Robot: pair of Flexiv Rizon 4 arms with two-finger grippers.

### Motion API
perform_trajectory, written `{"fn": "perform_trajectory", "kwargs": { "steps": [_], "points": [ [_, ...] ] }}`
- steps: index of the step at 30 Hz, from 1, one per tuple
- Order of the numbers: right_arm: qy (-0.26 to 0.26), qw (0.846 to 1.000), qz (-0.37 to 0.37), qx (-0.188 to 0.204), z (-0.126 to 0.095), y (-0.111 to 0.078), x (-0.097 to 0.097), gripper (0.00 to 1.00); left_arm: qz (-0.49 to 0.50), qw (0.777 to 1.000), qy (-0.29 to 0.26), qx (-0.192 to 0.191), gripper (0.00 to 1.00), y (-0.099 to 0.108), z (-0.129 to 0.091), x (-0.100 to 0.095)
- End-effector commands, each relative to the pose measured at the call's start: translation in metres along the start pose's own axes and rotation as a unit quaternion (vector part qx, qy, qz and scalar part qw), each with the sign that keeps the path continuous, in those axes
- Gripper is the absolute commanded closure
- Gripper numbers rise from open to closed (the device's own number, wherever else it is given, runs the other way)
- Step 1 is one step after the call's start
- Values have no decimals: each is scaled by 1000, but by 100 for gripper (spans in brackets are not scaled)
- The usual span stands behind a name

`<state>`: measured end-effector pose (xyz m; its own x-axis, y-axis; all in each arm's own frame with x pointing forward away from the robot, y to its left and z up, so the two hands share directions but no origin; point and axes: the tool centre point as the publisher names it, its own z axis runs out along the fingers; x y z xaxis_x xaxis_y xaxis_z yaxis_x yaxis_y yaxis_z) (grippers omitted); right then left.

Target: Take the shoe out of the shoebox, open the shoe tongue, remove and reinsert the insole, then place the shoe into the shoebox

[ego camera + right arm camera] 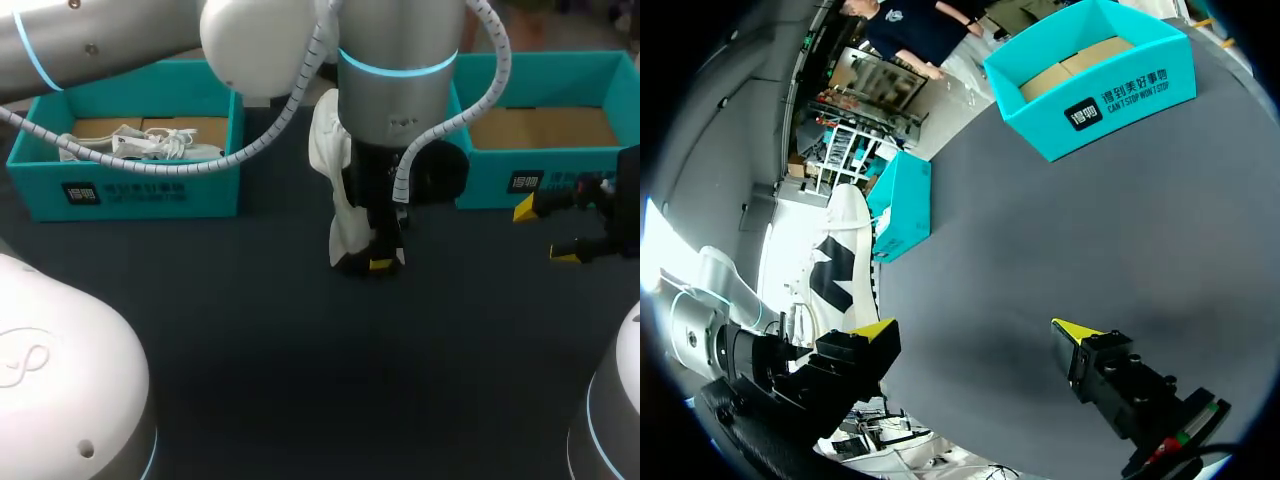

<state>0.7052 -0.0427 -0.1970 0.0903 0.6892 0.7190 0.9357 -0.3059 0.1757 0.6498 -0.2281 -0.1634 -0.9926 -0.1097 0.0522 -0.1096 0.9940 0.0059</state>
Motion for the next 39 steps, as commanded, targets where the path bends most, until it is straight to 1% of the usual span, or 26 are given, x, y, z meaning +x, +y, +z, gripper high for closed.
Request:
{"fn": "perform_trajectory", "kwargs": {
  "steps": [1,13,14,24,28,31,39],
  "points": [
    [-1,1000,0,0,0,-1,0,0,0,1000,0,1,100,1,-1,0],
    [-1,1000,0,0,0,-1,0,0,0,1000,0,1,100,1,-1,0],
    [-1,1000,0,0,0,-1,0,0,-1,1000,7,3,100,5,-1,-7],
    [-1,1000,0,0,0,-1,0,0,8,1000,10,5,100,55,-5,-55],
    [-1,1000,0,0,0,-1,0,0,1,1000,5,-3,100,81,-2,-84],
    [-1,1000,0,0,0,-1,0,0,-10,1000,7,-3,100,98,-2,-103],
    [-1,1000,0,0,0,-1,0,0,-35,999,17,-4,100,136,-3,-141]
  ]
}}
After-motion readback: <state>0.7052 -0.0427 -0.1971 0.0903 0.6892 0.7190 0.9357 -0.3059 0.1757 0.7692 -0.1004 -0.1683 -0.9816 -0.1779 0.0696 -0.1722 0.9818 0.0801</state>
